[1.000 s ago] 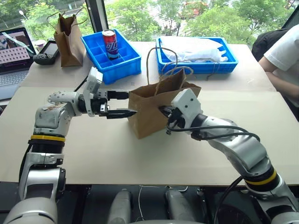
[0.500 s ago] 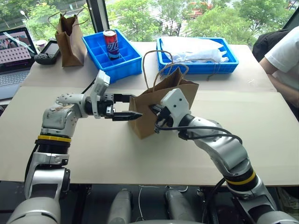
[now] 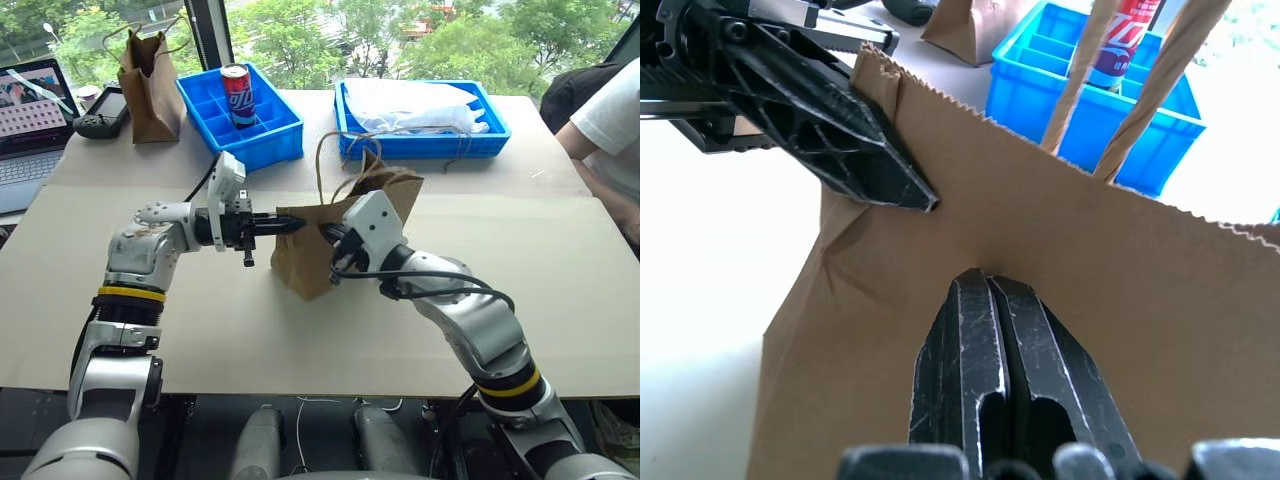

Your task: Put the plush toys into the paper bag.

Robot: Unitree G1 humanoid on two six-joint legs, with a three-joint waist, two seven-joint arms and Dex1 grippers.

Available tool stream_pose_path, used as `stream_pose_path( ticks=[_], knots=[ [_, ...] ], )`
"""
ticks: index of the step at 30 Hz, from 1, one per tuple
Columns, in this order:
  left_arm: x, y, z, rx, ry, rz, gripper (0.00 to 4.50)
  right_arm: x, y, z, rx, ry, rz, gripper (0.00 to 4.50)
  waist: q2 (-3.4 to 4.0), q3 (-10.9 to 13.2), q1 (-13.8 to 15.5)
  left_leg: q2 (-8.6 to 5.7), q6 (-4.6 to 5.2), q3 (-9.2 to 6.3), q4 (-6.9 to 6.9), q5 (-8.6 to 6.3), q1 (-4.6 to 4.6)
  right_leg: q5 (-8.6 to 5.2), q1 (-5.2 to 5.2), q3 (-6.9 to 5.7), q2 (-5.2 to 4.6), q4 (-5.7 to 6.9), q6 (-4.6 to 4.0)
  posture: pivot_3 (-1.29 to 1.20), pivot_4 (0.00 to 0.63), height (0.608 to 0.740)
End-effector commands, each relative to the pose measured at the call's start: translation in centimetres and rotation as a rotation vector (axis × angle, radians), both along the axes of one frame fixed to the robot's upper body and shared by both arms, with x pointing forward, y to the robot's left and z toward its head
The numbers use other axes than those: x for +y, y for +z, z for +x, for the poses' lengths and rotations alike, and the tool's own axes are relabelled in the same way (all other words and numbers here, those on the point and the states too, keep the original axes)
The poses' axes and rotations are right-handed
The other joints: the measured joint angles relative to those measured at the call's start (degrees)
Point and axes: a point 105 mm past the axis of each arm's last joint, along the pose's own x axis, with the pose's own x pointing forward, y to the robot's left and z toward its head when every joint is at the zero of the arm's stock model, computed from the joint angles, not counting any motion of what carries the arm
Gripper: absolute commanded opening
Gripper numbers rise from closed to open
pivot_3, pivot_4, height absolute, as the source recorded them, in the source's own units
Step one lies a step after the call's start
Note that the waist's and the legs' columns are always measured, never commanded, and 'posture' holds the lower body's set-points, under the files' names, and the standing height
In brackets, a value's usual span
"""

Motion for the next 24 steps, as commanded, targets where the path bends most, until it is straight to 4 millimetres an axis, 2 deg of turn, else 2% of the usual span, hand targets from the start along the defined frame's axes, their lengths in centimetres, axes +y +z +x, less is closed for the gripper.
stream_pose_path(
  ticks=[1,3,7,13,17,19,21,24],
  knots=[
    [-0.1,1.3,0.8,-0.066,0.015,0.0,0.02,-1.7,1.5,-1.4,-0.046,0.001,-0.016,0.0,0.0,0.0,0.22,-0.01,0.0,-0.01,0.0,0.0,0.0,0.0,0.0,-0.01,0.0,0.0,0.0,0.0,0.15,0.715],
    [-0.2,1.8,0.7,-0.094,-0.025,-0.006,0.02,-2.8,1.4,-2.5,-0.022,0.021,-0.042,0.0,0.0,0.0,0.42,-0.04,0.0,-0.02,0.01,0.0,-0.01,0.0,0.03,-0.02,-0.04,0.0,0.0,0.0,0.15,0.715],
    [0.0,4.6,0.2,-0.153,-0.153,-0.124,0.02,-6.4,0.0,-4.9,0.093,0.057,-0.123,0.0,-0.01,0.0,0.77,-0.05,0.01,-0.05,0.0,0.0,-0.04,0.0,0.07,-0.08,-0.04,-0.07,0.0,0.0,0.15,0.715],
    [0.7,4.5,-1.0,-0.179,-0.296,-0.048,0.02,-13.1,-2.6,-6.2,0.239,-0.089,-0.264,0.0,-0.01,0.0,0.02,-0.03,0.02,-0.03,-0.04,0.0,0.03,0.0,0.13,-0.09,-0.02,-0.23,0.0,0.0,0.15,0.715],
    [0.7,3.3,-1.3,-0.217,-0.338,0.066,0.02,-16.1,-3.4,-7.0,0.302,-0.169,-0.317,0.0,-0.01,0.0,-0.05,-0.03,0.05,-0.03,-0.01,0.02,0.05,-0.01,0.14,-0.06,-0.02,-0.18,0.01,0.0,0.15,0.715],
    [0.6,2.5,-1.5,-0.234,-0.365,0.134,0.02,-18.3,-3.6,-7.4,0.338,-0.236,-0.343,0.0,-0.01,0.0,0.06,-0.03,0.07,-0.02,0.01,0.04,0.06,-0.01,0.15,-0.04,-0.02,-0.16,0.01,0.0,0.15,0.715],
    [0.6,2.1,-1.8,-0.245,-0.392,0.17,0.02,-19.5,-3.6,-7.7,0.354,-0.277,-0.351,0.0,-0.02,0.01,0.24,-0.03,0.08,-0.02,0.03,0.04,0.06,-0.01,0.17,-0.04,-0.02,-0.16,0.01,0.0,0.15,0.715],
    [0.6,1.9,-2.3,-0.262,-0.433,0.207,0.02,-20.4,-3.7,-7.9,0.363,-0.292,-0.365,0.0,-0.02,0.01,0.19,-0.04,0.08,0.0,0.04,0.04,0.06,-0.01,0.19,-0.02,-0.02,-0.18,0.01,0.0,0.15,0.715]
  ],
)
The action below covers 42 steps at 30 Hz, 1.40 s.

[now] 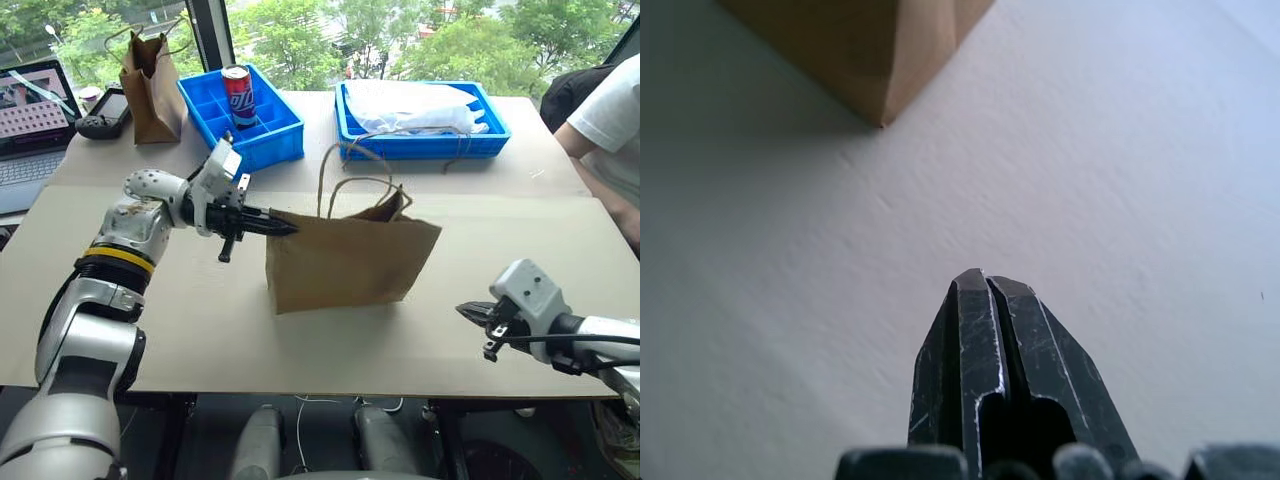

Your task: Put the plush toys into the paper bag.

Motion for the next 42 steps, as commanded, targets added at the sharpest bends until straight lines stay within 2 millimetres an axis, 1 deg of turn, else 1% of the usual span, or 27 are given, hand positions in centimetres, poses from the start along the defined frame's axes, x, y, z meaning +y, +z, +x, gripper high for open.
stream_pose_path(
  ticks=[1,3,5,12,14,18,22,24,25,26,28,32,33,35,38,39,42],
  knots=[
    [-0.3,1.2,-0.7,-0.077,-0.075,0.021,0.02,-1.0,1.4,0.1,-0.057,-0.005,-0.036,0.0,0.0,0.0,-0.03,0.0,0.0,0.0,0.0,0.0,0.0,0.0,0.0,0.01,0.0,0.0,0.0,0.0,0.15,0.715],
    [-0.4,1.3,-0.9,-0.079,-0.094,0.031,0.02,-1.2,1.4,0.3,-0.055,-0.003,-0.037,0.0,0.0,0.0,-0.13,0.01,0.0,0.01,0.0,0.0,0.02,0.0,0.01,0.01,0.02,0.01,0.0,0.0,0.15,0.715],
    [-0.4,1.5,-1.1,-0.044,-0.102,0.023,0.02,-1.3,1.3,0.4,-0.051,0.004,-0.041,0.0,0.0,0.0,-0.11,0.01,0.01,0.0,0.0,0.01,0.02,-0.01,0.02,0.02,0.02,0.0,0.01,0.0,0.15,0.715],
    [0.4,1.2,0.3,-0.065,-0.032,0.018,0.02,-1.0,1.4,1.2,-0.059,0.029,-0.043,0.0,-0.01,0.0,-0.15,0.01,0.02,0.03,0.01,0.01,0.02,-0.01,0.0,0.04,0.03,0.01,0.02,0.0,0.15,0.715],
    [0.7,0.9,0.6,-0.114,-0.018,0.037,0.02,-0.8,1.4,1.4,-0.06,0.038,-0.04,0.0,-0.01,0.0,-0.14,0.0,0.02,0.03,0.01,0.01,0.01,-0.01,0.0,0.04,0.03,0.0,0.02,0.0,0.15,0.715],
    [1.6,-0.5,1.1,-0.185,0.002,0.118,0.02,-0.6,1.3,1.8,-0.055,0.058,-0.042,0.0,-0.01,0.01,-0.14,0.0,0.02,0.04,0.01,0.01,0.01,-0.01,0.0,0.04,0.03,0.0,0.02,0.0,0.15,0.715],
    [1.6,-0.2,1.4,-0.161,0.028,0.086,0.02,-0.3,1.3,2.3,-0.05,0.082,-0.042,0.0,-0.01,0.0,-0.1,0.0,0.03,0.04,0.02,0.02,0.01,-0.01,0.01,0.05,0.03,0.01,0.02,0.0,0.15,0.715],
    [1.6,0.2,1.5,-0.132,0.047,0.051,0.59,-0.2,1.3,2.5,-0.048,0.097,-0.044,0.0,-0.01,0.0,-0.1,0.0,0.03,0.03,0.03,0.02,0.01,-0.01,0.0,0.05,0.03,0.01,0.02,0.0,0.15,0.715],
    [1.7,0.4,1.5,-0.115,0.055,0.032,0.77,-0.2,1.3,2.6,-0.046,0.103,-0.046,0.0,-0.01,0.01,-0.13,-0.01,0.04,0.04,0.03,0.02,0.01,-0.01,0.0,0.05,0.02,0.02,0.02,0.0,0.15,0.715],
    [1.9,0.6,1.5,-0.103,0.064,0.02,1.12,-0.2,1.3,2.7,-0.043,0.109,-0.046,0.0,-0.01,0.01,-0.15,-0.01,0.04,0.04,0.03,0.02,0.0,-0.01,-0.01,0.05,0.02,0.02,0.02,0.0,0.15,0.715],
    [2.5,1.2,1.5,-0.09,0.086,-0.013,2.04,-0.2,1.2,2.9,-0.04,0.117,-0.046,0.0,-0.01,0.01,-0.16,-0.01,0.04,0.03,0.03,0.02,0.0,-0.01,-0.02,0.05,0.03,0.03,0.02,0.0,0.15,0.715],
    [4.7,2.5,0.6,-0.03,0.144,-0.037,3.27,-0.4,1.4,3.4,-0.041,0.131,-0.033,0.0,-0.01,0.01,-0.61,0.02,0.04,0.05,0.02,0.02,0.0,-0.01,-0.07,0.06,0.03,0.06,0.02,0.0,0.15,0.715],
    [5.5,2.7,0.3,-0.022,0.163,-0.039,3.69,-0.4,1.5,3.5,-0.046,0.135,-0.022,0.0,-0.01,0.01,-0.64,0.04,0.04,0.05,0.02,0.02,0.01,-0.01,-0.1,0.06,0.05,0.13,0.02,0.0,0.15,0.715],
    [7.0,3.3,-0.2,-0.019,0.206,-0.056,4.39,-0.3,1.5,3.6,-0.053,0.138,0.014,0.0,-0.01,0.01,-0.59,0.04,0.04,0.04,0.02,0.02,0.01,-0.01,-0.11,0.06,0.06,0.15,0.02,0.0,0.15,0.715],
    [9.4,3.6,-0.8,-0.016,0.291,-0.071,4.46,0.0,1.7,3.8,-0.086,0.137,0.112,0.0,-0.01,0.01,-0.36,0.07,0.04,0.04,0.02,0.02,0.04,-0.01,-0.07,0.05,0.06,0.15,0.02,0.0,0.15,0.715],
    [10.2,3.2,-0.9,0.001,0.331,-0.068,4.46,0.1,1.8,3.9,-0.108,0.135,0.138,0.0,-0.01,0.01,-0.28,0.06,0.04,0.05,0.02,0.02,0.04,-0.01,-0.06,0.05,0.06,0.14,0.02,0.0,0.15,0.715],
    [12.0,1.2,-1.5,0.122,0.484,-0.051,4.46,0.4,2.5,4.0,-0.182,0.116,0.258,0.0,0.0,0.0,-0.23,0.06,0.03,0.07,0.03,0.02,0.04,-0.01,-0.07,0.05,0.03,0.15,0.02,0.0,0.15,0.715]
  ],
)
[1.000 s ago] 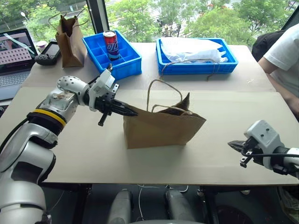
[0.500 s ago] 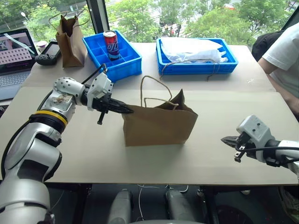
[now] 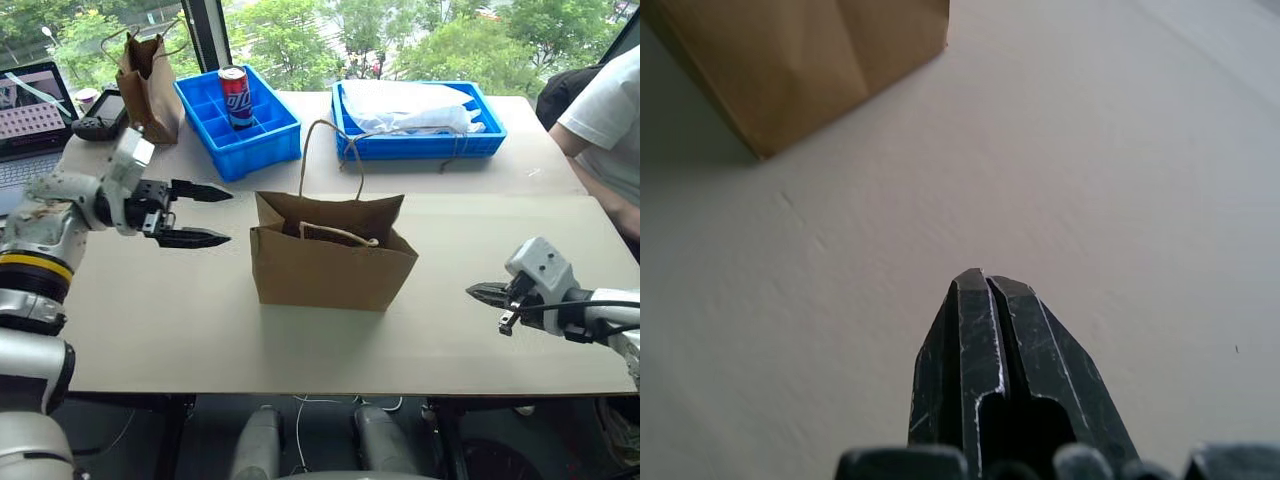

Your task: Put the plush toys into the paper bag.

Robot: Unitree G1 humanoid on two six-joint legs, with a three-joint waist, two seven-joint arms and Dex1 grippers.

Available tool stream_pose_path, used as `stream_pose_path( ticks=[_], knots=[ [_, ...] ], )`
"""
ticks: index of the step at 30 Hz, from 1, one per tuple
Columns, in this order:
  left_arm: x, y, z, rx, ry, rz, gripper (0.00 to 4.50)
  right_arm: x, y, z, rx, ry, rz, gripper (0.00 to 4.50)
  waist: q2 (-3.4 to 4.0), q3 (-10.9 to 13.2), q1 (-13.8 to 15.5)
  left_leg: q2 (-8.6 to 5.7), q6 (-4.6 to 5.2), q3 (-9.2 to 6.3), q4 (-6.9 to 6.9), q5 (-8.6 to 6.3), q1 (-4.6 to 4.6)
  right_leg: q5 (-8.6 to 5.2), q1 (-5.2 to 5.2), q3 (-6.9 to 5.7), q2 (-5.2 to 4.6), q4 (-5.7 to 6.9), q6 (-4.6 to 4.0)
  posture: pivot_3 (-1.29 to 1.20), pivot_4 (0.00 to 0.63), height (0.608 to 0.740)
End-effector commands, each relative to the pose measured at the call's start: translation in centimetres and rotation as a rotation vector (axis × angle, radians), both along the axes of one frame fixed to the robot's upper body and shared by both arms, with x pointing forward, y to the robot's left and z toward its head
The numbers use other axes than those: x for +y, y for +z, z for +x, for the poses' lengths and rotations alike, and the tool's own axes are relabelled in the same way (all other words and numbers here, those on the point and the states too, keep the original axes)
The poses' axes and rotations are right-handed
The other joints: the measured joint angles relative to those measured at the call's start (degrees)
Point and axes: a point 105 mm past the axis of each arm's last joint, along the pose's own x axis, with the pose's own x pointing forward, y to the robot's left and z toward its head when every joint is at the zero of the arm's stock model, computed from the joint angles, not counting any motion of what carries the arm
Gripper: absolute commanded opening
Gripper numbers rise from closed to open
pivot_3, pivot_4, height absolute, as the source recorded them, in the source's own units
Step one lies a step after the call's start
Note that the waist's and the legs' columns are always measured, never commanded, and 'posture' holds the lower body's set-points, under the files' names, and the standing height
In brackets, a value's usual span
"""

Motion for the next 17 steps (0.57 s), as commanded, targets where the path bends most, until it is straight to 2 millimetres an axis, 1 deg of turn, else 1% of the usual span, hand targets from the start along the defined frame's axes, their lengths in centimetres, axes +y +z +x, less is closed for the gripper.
stream_pose_path(
  ticks=[1,2,4,7,9,11,15,17],
  knots=[
    [1.5,-0.9,-0.9,0.052,0.141,-0.024,4.46,-0.3,2.5,0.1,-0.14,-0.033,0.109,0.0,0.0,0.0,-0.01,0.0,0.0,0.0,-0.01,0.0,0.0,0.0,-0.01,0.0,-0.01,0.02,0.0,0.0,0.15,0.715],
    [1.6,-1.5,-1.1,0.027,0.192,-0.032,4.46,-0.3,2.7,0.1,-0.168,-0.044,0.146,0.0,0.0,0.0,0.0,0.01,0.0,-0.01,-0.01,0.0,0.0,0.0,-0.01,0.0,-0.01,0.02,0.0,0.0,0.15,0.715],
    [1.9,-3.8,-1.2,0.041,0.347,-0.027,4.46,-0.4,2.9,-0.1,-0.224,-0.08,0.215,0.0,0.01,-0.01,0.09,0.06,0.0,-0.03,-0.02,0.0,0.04,0.0,0.0,-0.02,-0.03,0.07,-0.01,0.0,0.15,0.715],
    [1.7,-5.8,-1.6,0.017,0.481,-0.012,4.46,-0.6,2.3,-0.2,-0.254,-0.112,0.221,0.0,0.01,-0.01,0.52,0.05,-0.01,-0.04,-0.02,0.0,0.08,0.01,0.04,-0.04,-0.07,0.08,-0.01,0.0,0.15,0.715],
    [0.7,-6.6,-2.3,0.043,0.501,-0.066,4.46,-0.5,1.4,-0.1,-0.247,-0.13,0.211,0.0,0.01,-0.01,0.88,0.03,-0.02,-0.01,0.0,0.0,0.09,0.01,0.06,-0.02,-0.09,0.08,-0.02,0.0,0.15,0.715],
    [-0.1,-7.4,-2.3,0.042,0.527,-0.07,4.46,-0.3,0.6,0.0,-0.238,-0.136,0.187,0.0,0.0,-0.01,1.07,0.03,-0.03,0.04,0.02,0.01,0.13,0.02,0.08,-0.01,-0.08,0.07,-0.03,0.0,0.15,0.715],
    [-0.5,-8.2,-2.1,0.014,0.554,-0.058,4.46,-0.1,-0.1,0.2,-0.232,-0.141,0.163,0.0,0.0,-0.01,1.23,0.04,-0.03,0.13,-0.01,0.01,0.44,0.02,0.29,0.06,-0.05,0.08,-0.03,0.0,0.15,0.715],
    [-0.9,-8.5,-2.3,0.045,0.523,-0.074,4.46,-0.1,-0.3,0.3,-0.232,-0.145,0.156,0.0,0.0,-0.01,1.18,0.04,-0.03,0.18,-0.04,0.01,0.51,0.02,0.31,0.1,-0.04,0.07,-0.03,0.0,0.15,0.715]
  ],
)
